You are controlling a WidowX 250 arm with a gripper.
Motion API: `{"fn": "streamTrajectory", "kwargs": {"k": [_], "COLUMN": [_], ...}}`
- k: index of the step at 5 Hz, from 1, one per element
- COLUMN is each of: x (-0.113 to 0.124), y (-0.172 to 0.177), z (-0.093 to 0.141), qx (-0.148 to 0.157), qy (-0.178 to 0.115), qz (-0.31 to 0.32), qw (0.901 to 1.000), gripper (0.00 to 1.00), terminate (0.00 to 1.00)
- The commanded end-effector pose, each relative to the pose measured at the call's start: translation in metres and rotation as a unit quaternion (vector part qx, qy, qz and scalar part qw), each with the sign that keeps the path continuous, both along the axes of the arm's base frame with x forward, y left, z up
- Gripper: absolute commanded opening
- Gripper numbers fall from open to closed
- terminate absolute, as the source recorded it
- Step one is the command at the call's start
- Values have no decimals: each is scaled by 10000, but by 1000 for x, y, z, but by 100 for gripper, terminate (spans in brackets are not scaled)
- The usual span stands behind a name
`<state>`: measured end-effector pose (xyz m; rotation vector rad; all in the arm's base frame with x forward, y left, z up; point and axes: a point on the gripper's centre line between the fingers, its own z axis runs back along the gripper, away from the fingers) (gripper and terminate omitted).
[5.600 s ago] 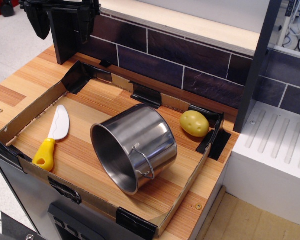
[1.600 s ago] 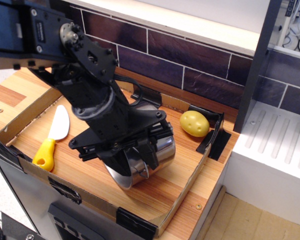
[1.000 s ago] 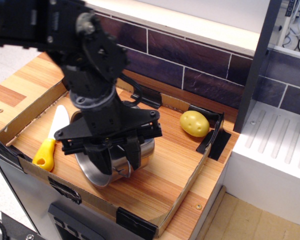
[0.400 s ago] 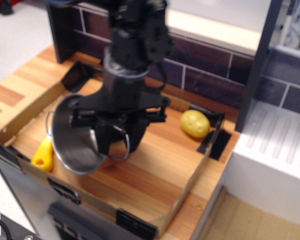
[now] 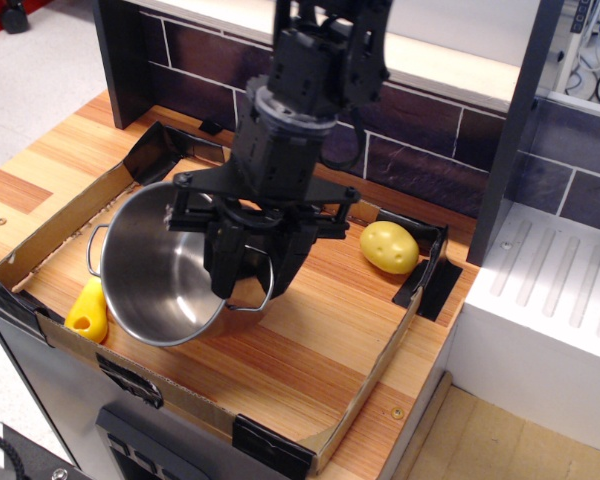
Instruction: Upright metal pot
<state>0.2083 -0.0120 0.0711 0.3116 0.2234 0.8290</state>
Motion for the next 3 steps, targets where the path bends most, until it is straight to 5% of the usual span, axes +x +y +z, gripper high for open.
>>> {"fn": "streamTrajectory", "kwargs": {"k": [1,2,3], "x": [19,23,24], "y": [9,12,11], "z": [-5,-10,-4], "qx": [250,272,305], "qy": [703,531,-66], "qz": [462,260,-26], "qw": [9961,9979,9995], "gripper": [0,100,100], "terminate": [0,0,0]}}
